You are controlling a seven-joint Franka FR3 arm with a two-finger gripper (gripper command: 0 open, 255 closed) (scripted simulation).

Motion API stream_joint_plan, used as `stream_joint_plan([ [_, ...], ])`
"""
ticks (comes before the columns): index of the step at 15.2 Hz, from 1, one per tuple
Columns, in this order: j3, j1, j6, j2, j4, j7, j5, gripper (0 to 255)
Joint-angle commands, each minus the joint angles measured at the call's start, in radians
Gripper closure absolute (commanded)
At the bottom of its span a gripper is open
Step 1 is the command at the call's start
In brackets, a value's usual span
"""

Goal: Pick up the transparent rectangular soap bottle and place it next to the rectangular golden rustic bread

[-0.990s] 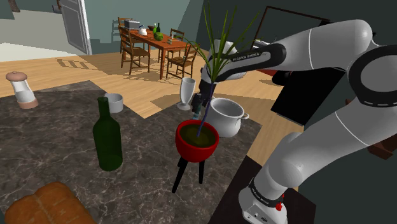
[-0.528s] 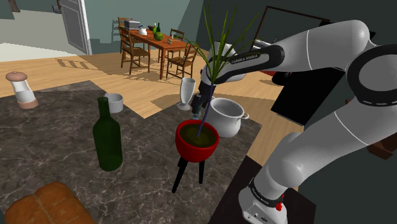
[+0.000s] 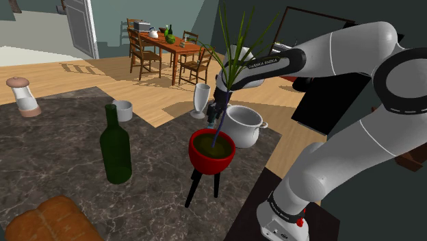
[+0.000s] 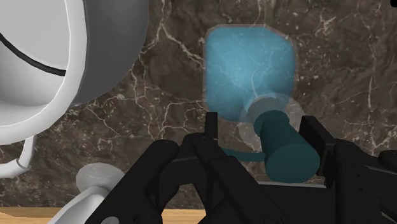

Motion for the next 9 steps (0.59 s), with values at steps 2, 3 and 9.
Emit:
stream_joint_plan([
  [2,0.0,0.0,0.0,0.0,0.0,0.0,0.0,255],
  [3,0.0,0.0,0.0,0.0,0.0,0.0,0.0,255],
  [9,0.002,-0.001,-0.087,-0.035,0.053,0.007,-0.005,255],
])
